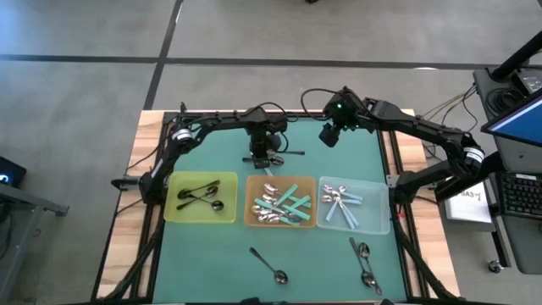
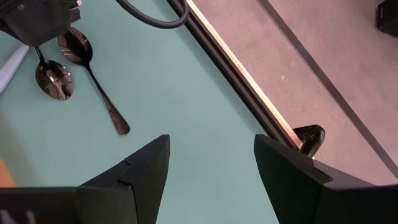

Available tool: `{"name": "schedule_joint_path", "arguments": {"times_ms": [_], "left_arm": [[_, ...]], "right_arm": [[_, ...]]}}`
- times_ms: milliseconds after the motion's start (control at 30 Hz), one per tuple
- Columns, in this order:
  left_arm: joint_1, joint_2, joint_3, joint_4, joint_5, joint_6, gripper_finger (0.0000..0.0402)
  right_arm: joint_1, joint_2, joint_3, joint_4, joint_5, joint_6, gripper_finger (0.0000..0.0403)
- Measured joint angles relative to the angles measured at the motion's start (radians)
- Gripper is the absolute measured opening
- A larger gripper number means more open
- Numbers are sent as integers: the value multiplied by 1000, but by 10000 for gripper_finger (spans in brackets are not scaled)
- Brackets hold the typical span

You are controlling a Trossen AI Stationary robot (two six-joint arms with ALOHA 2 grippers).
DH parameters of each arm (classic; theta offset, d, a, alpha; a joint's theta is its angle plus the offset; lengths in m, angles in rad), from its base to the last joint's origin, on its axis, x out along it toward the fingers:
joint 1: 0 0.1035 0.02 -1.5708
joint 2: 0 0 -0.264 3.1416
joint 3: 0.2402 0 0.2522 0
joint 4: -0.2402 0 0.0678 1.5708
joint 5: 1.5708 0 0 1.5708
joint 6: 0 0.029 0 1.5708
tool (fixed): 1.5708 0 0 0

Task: Sort silverware by color (type)
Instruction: Put the black spoon into the yellow bin

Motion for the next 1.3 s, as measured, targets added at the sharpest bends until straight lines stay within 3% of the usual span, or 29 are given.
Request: {"name": "schedule_joint_path", "arguments": {"times_ms": [400,600,767,1300], "left_arm": [[1,-1,-12,31,-26,-61,76],[3,-1,-12,61,-44,-83,13],[3,-1,-9,62,-41,-103,5],[-12,6,271,-227,12,-127,1]], "right_arm": [[0,0,0,0,0,0,226],[0,0,0,0,0,-6,226],[0,0,0,3,0,-8,226],[0,0,0,3,0,-10,226]]}}
